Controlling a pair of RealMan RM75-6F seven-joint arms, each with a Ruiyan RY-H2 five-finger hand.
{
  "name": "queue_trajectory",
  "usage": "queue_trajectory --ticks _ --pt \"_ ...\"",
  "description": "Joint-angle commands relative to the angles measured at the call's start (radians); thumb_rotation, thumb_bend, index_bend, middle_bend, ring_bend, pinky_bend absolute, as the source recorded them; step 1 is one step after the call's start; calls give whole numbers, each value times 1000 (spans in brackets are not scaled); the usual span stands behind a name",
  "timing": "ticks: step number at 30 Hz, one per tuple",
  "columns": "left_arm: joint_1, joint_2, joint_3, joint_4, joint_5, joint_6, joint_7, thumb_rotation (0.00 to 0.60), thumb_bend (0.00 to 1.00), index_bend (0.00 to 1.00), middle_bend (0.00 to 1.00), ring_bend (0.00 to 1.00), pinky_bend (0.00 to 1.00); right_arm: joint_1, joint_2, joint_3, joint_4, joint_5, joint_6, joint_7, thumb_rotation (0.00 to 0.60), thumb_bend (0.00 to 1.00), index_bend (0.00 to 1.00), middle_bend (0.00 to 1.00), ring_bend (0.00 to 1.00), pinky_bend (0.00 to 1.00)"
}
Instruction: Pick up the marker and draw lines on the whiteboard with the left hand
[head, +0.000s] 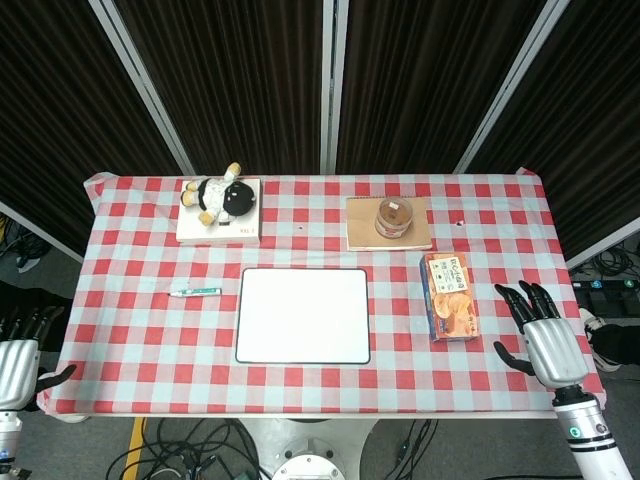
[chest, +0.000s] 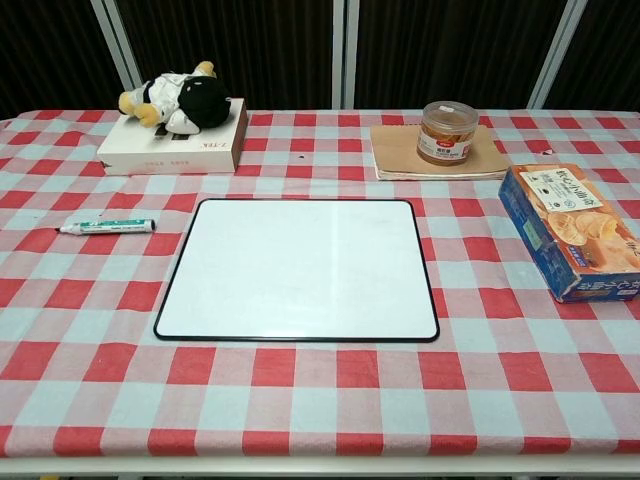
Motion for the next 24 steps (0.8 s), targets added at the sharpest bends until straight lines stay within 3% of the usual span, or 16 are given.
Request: queue_trajectory --ticks 1,8,12,14,16,18,20,24 --pt "-1 -2 0 1 -2 -2 1 600 47 188 161 120 73 0 2 1 -4 2 1 -1 600 200 34 145 0 0" --pt "-8 4 -4 -6 -4 -8 1 600 46 188 162 120 73 -1 2 -1 -3 -2 5 -1 600 200 35 145 0 0" --pt "-62 20 -36 6 -10 -58 37 600 38 213 161 128 112 6 19 3 -4 -7 2 -8 600 200 35 144 0 0" --pt "-120 25 -70 5 -11 -109 35 600 35 260 189 214 210 15 36 8 -11 -14 -3 -24 600 200 35 144 0 0" --pt "-177 16 -101 12 -9 -158 15 600 34 295 260 376 381 22 47 13 -19 -21 -3 -35 600 199 35 145 0 0" --pt "-258 -14 -135 33 -16 -238 -12 600 34 364 353 573 655 28 57 18 -27 -22 -6 -42 600 198 35 145 0 0" --pt "-317 -43 -154 49 -45 -320 -22 600 46 414 395 684 829 31 63 20 -32 -18 -10 -45 600 198 35 145 0 0" --pt "-432 -112 -179 100 -145 -507 25 600 84 420 400 755 909 33 76 21 -36 -7 -17 -44 600 197 35 145 0 0"
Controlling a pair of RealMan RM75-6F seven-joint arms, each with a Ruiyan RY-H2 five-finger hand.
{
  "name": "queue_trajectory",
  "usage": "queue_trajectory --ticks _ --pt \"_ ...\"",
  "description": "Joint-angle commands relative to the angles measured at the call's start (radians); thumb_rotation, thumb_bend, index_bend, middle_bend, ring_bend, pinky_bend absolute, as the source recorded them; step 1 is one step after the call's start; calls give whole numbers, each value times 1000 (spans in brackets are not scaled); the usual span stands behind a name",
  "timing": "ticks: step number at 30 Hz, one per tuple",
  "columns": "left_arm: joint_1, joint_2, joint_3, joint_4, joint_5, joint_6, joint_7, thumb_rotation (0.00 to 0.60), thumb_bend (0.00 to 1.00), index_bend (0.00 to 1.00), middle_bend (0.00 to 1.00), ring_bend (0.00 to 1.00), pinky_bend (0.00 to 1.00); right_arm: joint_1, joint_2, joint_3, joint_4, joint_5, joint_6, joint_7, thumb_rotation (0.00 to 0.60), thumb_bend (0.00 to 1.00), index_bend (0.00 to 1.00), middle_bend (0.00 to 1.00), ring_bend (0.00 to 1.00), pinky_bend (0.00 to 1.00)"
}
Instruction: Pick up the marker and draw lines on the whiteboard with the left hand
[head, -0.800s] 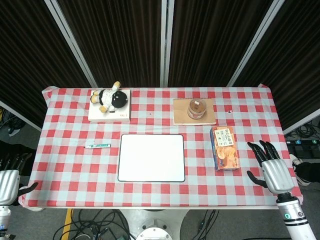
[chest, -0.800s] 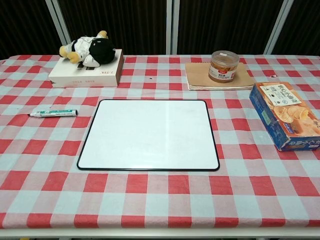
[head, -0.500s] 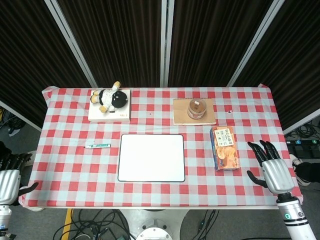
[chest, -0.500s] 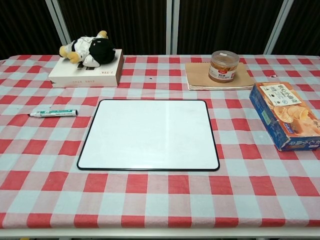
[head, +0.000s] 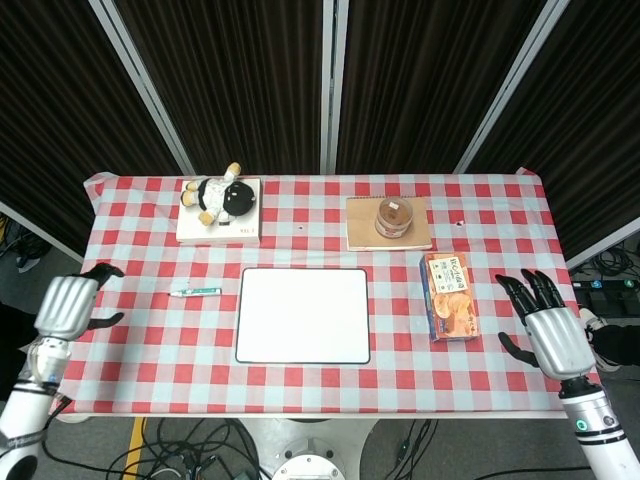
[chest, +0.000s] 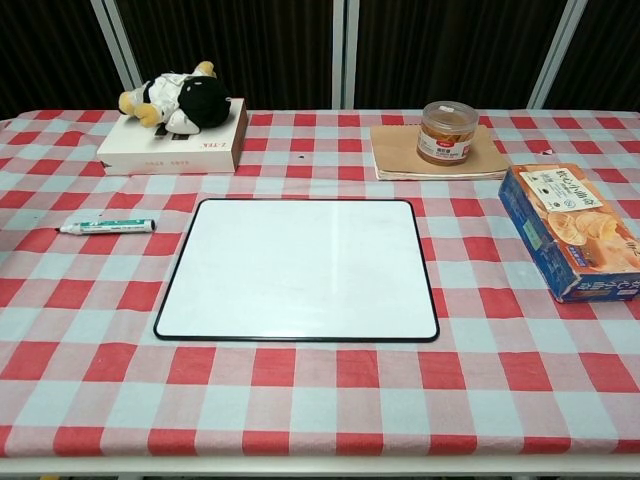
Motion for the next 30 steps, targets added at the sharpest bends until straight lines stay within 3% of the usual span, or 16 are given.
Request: queue_trajectory --ticks 1,5,9,16,30 --pt "-162 -107 -53 85 -124 -214 59 600 91 420 401 761 912 1 5 3 -1 8 -2 1 600 197 35 145 0 0" --pt "-228 -196 -59 159 -217 -278 189 600 120 420 411 810 947 5 15 7 1 18 -9 -6 600 197 34 145 0 0" --pt "-272 -267 -59 197 -277 -276 317 600 152 422 445 856 990 14 25 10 -2 28 -27 -15 600 197 34 145 0 0" --pt "-338 -347 -53 190 -524 -304 576 600 170 427 451 885 1000 22 23 10 8 41 -45 -3 600 197 35 145 0 0" --pt "-405 -453 -38 214 -730 -219 737 600 221 457 481 913 1000 10 18 1 27 49 -33 26 600 197 35 145 0 0"
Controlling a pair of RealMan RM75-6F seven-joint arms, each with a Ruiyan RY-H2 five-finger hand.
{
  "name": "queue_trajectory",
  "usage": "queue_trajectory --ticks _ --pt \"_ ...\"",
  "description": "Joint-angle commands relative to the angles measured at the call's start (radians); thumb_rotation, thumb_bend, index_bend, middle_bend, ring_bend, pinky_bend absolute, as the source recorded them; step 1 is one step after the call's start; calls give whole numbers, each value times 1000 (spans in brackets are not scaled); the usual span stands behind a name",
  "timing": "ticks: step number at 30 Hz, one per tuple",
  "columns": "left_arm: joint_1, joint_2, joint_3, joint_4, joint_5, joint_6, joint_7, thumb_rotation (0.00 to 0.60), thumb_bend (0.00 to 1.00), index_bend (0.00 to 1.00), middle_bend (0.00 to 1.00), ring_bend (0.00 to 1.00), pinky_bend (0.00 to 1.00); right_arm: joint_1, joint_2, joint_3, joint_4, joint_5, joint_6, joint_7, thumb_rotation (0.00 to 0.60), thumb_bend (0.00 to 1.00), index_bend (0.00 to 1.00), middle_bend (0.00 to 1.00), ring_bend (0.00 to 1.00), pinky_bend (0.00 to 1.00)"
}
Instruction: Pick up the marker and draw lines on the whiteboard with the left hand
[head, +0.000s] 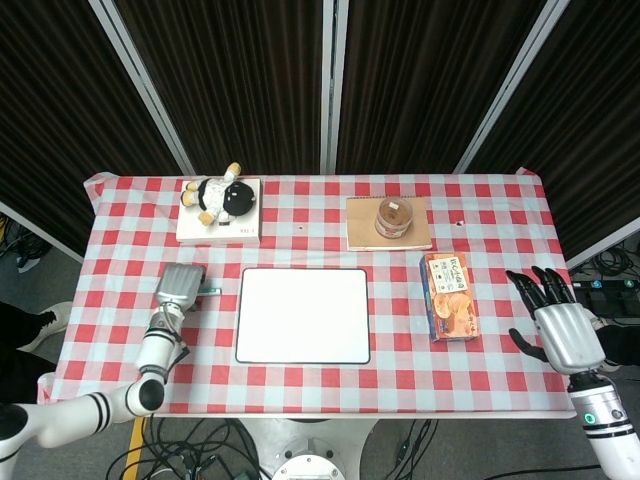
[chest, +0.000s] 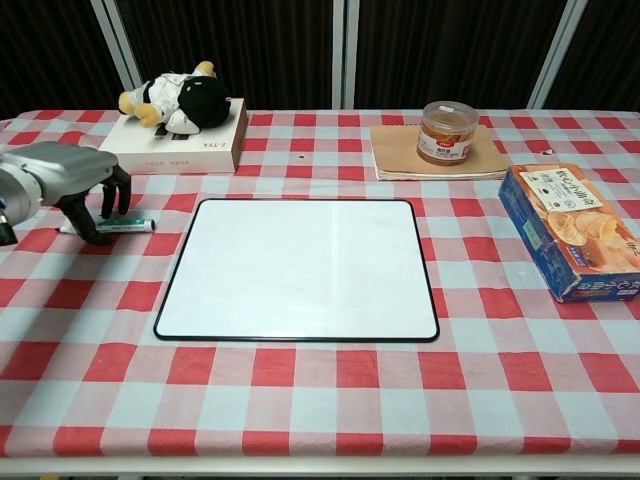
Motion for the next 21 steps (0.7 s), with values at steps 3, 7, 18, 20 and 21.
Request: queue_trajectory --ticks 3,7,18,20,21 --pt "-15 -17 5 8 -16 30 12 600 231 465 492 921 1000 -2 0 -2 2 4 -1 3 600 197 34 145 0 0" --pt "-21 -20 13 11 -14 33 6 600 237 472 499 925 1000 -1 -2 -2 4 4 -3 6 600 196 35 145 0 0" --pt "-31 -40 32 42 -11 23 -17 600 289 482 509 926 1000 -4 -3 -3 6 14 -4 10 600 196 35 145 0 0" --pt "-32 -41 35 44 -7 24 -20 600 298 483 509 926 1000 -3 -3 -3 7 13 -4 9 600 195 35 145 0 0" --pt "-33 -42 36 46 -5 24 -22 600 303 484 509 926 1000 -3 -3 -3 7 14 -5 8 600 195 35 145 0 0"
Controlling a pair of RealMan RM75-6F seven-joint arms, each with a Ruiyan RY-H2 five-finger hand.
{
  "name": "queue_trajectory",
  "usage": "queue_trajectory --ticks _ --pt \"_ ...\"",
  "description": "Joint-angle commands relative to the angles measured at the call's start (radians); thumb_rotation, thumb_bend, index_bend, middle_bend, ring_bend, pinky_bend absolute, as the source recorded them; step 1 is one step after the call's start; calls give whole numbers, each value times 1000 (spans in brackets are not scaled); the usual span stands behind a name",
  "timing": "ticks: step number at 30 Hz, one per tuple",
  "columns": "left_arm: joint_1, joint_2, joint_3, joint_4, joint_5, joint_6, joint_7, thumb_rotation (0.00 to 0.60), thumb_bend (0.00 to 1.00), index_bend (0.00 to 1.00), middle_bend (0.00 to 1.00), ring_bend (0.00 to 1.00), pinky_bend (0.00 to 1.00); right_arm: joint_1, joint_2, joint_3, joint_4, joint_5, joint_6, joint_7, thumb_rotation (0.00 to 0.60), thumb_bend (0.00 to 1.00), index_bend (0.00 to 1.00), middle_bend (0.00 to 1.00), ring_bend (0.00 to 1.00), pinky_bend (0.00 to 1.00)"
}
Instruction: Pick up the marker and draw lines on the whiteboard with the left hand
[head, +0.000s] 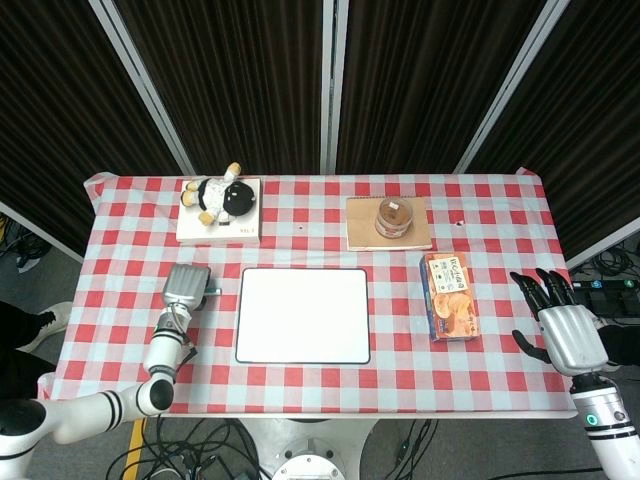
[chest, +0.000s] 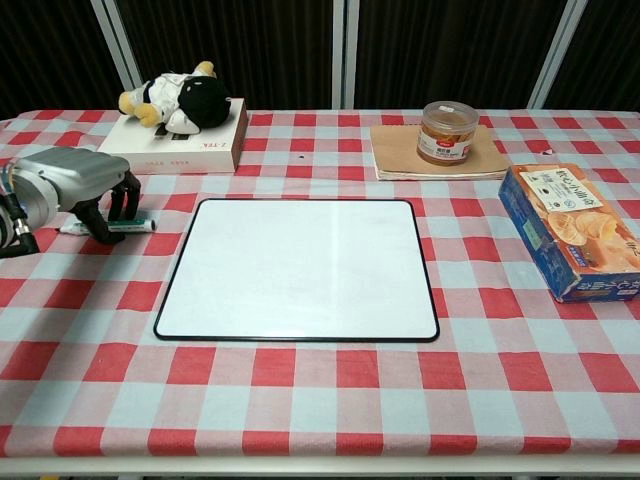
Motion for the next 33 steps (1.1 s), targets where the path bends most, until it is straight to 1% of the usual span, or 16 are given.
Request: queue_trajectory --ticks 1,4,9,13,16,18,21,23,26,31,33 --pt "-1 -2 2 4 5 1 -6 600 307 485 510 926 1000 0 1 0 -1 2 -2 -2 600 195 35 145 0 0" --pt "-2 -7 5 15 15 0 -17 600 323 503 525 929 1000 1 1 0 -2 6 -5 -4 600 195 34 145 0 0" --pt "1 -12 14 33 43 -8 -49 600 367 580 583 950 1000 0 1 0 -6 12 -7 -7 600 195 35 145 0 0" --pt "12 8 15 7 110 3 -114 600 386 607 605 957 1000 0 2 1 -10 14 -8 -13 600 195 35 145 0 0" --pt "27 44 0 -52 192 -4 -243 600 390 608 608 956 1000 -1 5 1 -17 14 -7 -19 600 195 35 146 0 0" --pt "40 69 -18 -96 260 -22 -377 600 395 608 608 954 1000 -2 6 0 -21 14 -5 -25 600 195 35 146 0 0" --pt "52 72 -31 -112 386 -36 -590 600 395 609 609 948 1000 -4 8 -1 -29 16 -4 -31 600 195 35 145 0 0" --pt "54 50 -25 -82 488 -29 -734 600 397 614 613 945 1000 -8 9 -3 -33 15 0 -34 600 195 35 146 0 0" --pt "54 -5 -18 -9 594 3 -929 600 399 618 614 940 1000 -14 11 -5 -39 16 6 -38 600 195 35 147 0 0" --pt "46 -109 -4 150 694 56 -1175 600 398 618 613 928 1000 -20 13 -7 -45 16 13 -39 600 195 34 147 0 0" --pt "45 -138 3 200 718 75 -1235 600 395 618 614 927 1000 -22 11 -7 -44 16 13 -36 600 195 34 147 0 0"
